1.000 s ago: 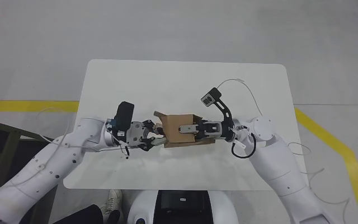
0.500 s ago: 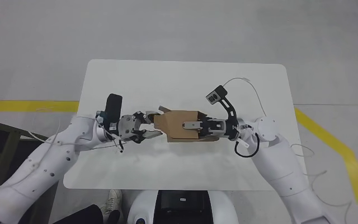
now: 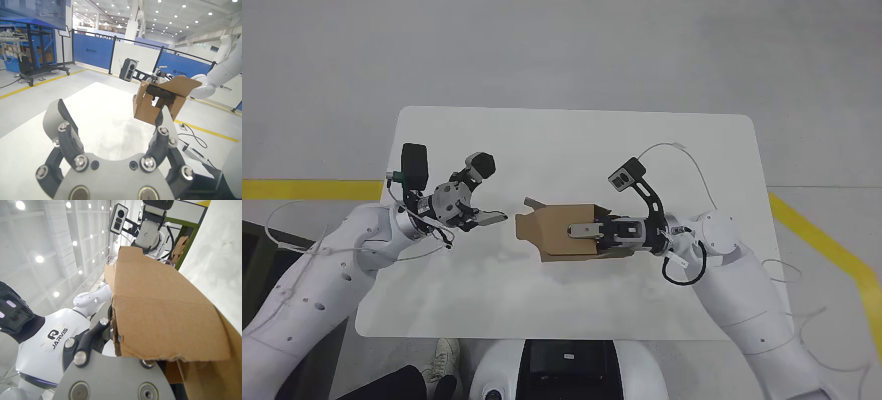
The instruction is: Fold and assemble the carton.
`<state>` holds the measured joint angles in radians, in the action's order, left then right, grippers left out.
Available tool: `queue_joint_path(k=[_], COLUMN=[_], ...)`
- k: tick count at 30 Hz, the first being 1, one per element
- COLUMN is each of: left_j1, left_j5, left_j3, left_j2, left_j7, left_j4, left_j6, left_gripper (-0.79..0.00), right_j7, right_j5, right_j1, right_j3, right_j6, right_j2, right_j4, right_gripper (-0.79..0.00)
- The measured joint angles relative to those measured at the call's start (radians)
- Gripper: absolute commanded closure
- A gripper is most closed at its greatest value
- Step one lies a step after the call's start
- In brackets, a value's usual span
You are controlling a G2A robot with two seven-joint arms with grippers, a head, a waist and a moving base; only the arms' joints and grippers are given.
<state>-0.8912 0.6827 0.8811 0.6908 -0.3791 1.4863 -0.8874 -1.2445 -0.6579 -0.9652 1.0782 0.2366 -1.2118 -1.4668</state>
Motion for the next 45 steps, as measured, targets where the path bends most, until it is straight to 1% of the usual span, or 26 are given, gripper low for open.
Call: queue_joint_path(k=[3, 8, 11, 14, 19, 24, 28, 32, 45], left_j1=[0.014, 0.051, 0.073, 0.087, 0.085, 0.056, 0.035, 0.026, 0.049], left_j5=[-0.065, -0.163, -0.207, -0.214, -0.201, -0.171, -0.164, -0.172, -0.217], left_j3=[-0.006, -0.033, -0.048, -0.055, -0.044, -0.01, 0.009, 0.013, -0.003], left_j2=[0.014, 0.041, 0.057, 0.069, 0.079, 0.078, 0.077, 0.083, 0.117], left_j7=[0.058, 0.177, 0.232, 0.263, 0.273, 0.28, 0.304, 0.338, 0.405], left_j4=[-0.024, -0.051, -0.061, -0.064, -0.063, -0.031, -0.009, 0.002, -0.014], left_j6=[0.038, 0.061, 0.058, 0.032, -0.023, -0.074, -0.086, -0.093, -0.114], left_gripper=[-0.785, -0.785, -0.785, -0.785, -0.785, -0.785, -0.785, -0.785, -0.785], right_j7=[-0.01, -0.016, -0.018, -0.006, 0.006, 0.015, 0.016, 0.012, 0.005], right_j5=[-0.002, -0.002, -0.002, -0.001, 0.0, -0.002, -0.001, -0.005, -0.009], right_j1=[0.009, 0.028, 0.036, 0.042, 0.044, 0.036, 0.033, 0.034, 0.043], right_j3=[-0.022, -0.056, -0.07, -0.074, -0.064, -0.048, -0.041, -0.043, -0.058], right_j6=[0.0, -0.004, -0.005, 0.001, 0.009, 0.013, 0.012, 0.011, 0.012], right_j2=[-0.005, -0.013, -0.017, -0.019, -0.019, -0.016, -0.015, -0.016, -0.022], right_j4=[0.003, 0.015, 0.022, 0.032, 0.047, 0.05, 0.042, 0.033, 0.035], right_gripper=[0.0, 0.0, 0.0, 0.0, 0.0, 0.0, 0.0, 0.0, 0.0])
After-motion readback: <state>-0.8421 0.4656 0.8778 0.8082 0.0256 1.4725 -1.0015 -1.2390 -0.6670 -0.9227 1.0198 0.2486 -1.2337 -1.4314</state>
